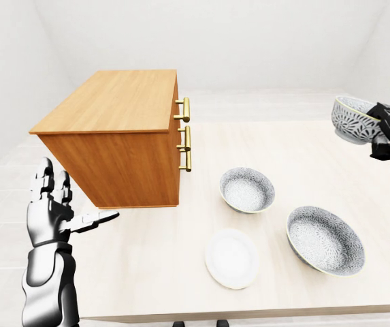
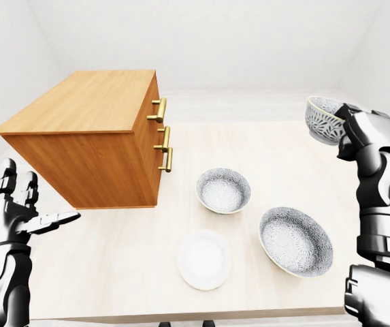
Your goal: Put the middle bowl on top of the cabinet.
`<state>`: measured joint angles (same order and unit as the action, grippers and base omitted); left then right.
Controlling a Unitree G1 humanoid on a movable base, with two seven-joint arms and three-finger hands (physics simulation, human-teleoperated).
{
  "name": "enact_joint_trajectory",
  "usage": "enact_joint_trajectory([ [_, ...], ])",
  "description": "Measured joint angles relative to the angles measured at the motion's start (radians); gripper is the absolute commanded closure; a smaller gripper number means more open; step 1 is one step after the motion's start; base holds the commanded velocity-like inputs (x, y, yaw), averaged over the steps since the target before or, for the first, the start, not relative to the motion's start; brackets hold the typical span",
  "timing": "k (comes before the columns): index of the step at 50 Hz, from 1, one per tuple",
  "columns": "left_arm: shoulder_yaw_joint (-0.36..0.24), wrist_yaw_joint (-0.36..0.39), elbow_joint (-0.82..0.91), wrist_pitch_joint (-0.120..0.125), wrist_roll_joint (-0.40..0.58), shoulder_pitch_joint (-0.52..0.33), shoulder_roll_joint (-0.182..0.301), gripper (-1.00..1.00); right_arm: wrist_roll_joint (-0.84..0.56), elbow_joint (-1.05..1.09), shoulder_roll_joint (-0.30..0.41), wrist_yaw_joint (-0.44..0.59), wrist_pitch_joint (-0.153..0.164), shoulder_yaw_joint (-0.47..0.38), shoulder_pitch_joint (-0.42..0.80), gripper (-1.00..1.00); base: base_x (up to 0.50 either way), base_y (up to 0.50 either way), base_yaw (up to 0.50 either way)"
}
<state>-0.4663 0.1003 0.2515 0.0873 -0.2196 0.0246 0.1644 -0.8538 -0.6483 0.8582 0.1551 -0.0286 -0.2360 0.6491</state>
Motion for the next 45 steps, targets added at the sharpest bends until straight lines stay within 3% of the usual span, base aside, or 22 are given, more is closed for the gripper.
enact_joint_trajectory([
  [22,-0.008,0.014,0.011,0.000,-0.003,0.009,-0.001,-1.00,-0.038,0.050,-0.082,0.210,0.064,0.068,0.359,1.00,0.00,0.00,0.00],
  [45,-0.015,0.022,0.028,0.000,-0.003,0.020,-0.009,-1.00,-0.029,0.046,-0.170,0.297,0.116,0.101,0.544,1.00,0.00,0.00,0.00],
])
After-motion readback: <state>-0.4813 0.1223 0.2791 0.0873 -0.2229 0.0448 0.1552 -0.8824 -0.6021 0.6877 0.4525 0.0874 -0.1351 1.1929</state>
